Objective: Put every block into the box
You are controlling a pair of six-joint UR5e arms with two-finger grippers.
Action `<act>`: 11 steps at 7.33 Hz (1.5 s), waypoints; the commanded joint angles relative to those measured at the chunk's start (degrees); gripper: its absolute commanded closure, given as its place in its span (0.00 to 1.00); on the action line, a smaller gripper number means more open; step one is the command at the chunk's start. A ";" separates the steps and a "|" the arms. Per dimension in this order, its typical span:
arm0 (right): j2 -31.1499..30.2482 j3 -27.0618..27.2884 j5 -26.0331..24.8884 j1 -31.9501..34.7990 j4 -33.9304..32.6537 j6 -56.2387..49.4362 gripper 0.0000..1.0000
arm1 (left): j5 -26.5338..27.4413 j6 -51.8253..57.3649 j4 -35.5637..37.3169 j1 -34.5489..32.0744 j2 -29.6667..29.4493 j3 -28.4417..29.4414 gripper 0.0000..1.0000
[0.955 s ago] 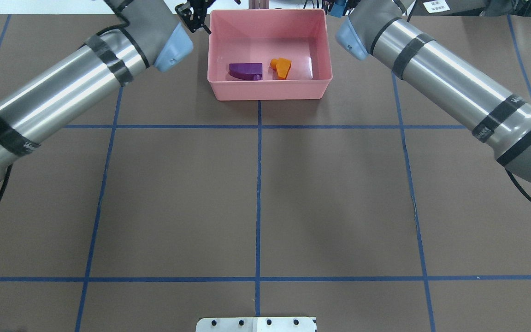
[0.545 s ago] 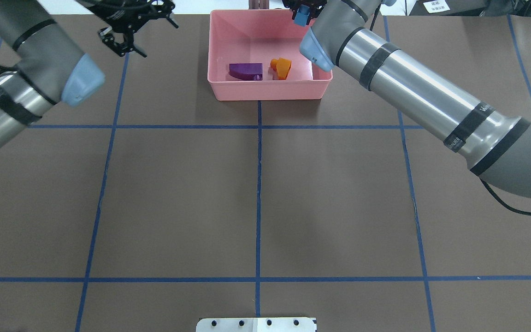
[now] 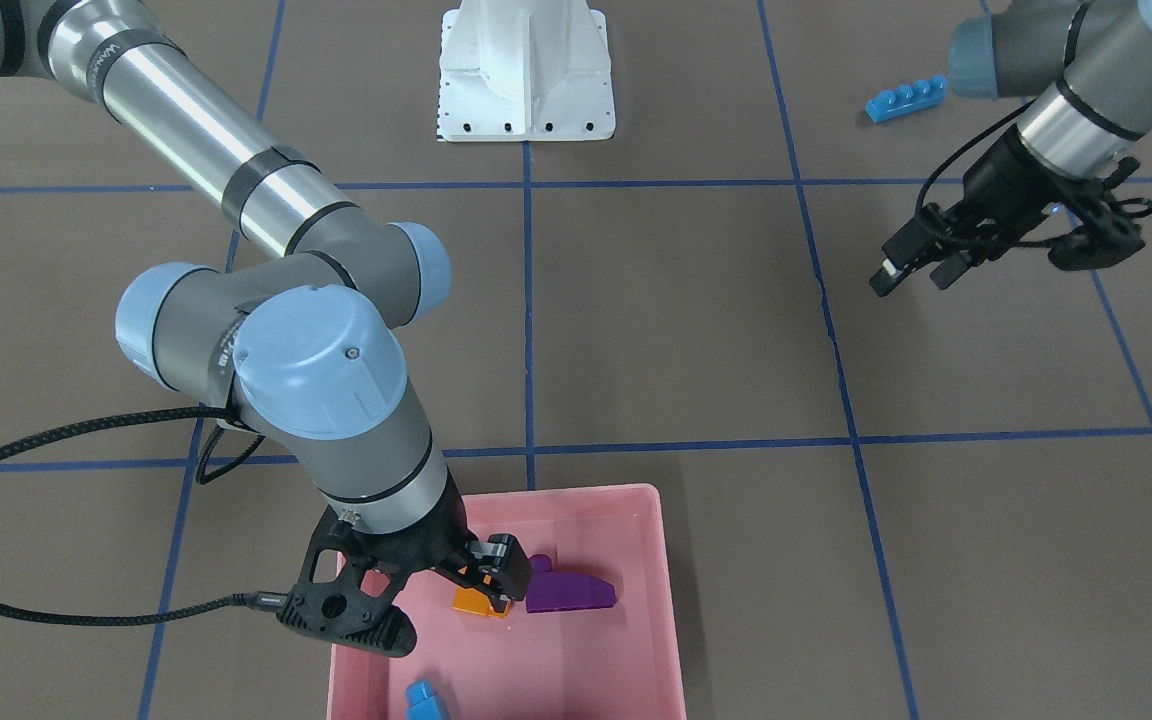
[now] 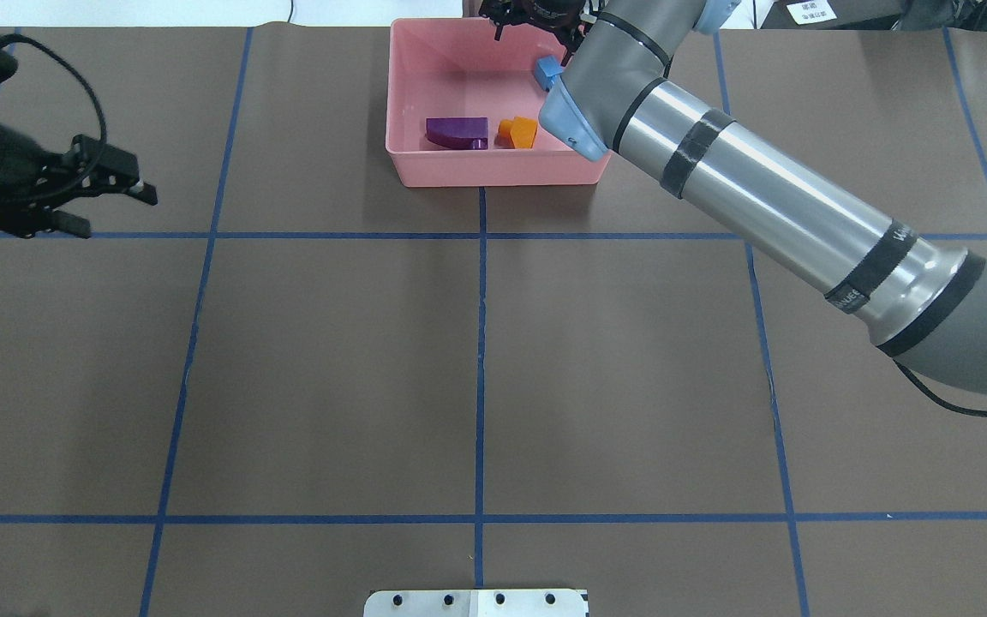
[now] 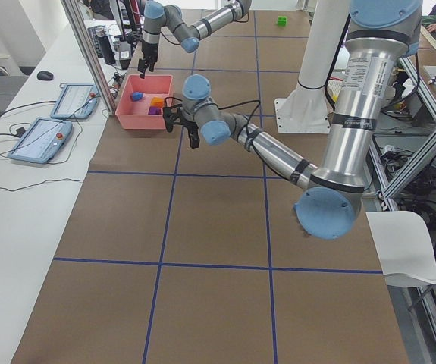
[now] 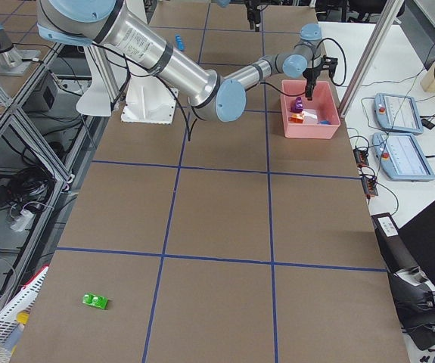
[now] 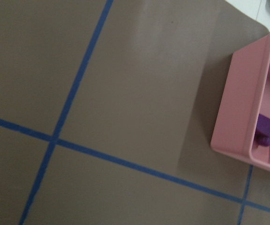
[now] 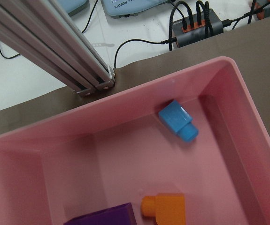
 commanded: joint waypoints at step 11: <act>-91.83 55.59 16.93 22.21 -1.62 -58.03 0.00 | 14.44 47.93 -13.71 27.43 33.93 -8.74 0.00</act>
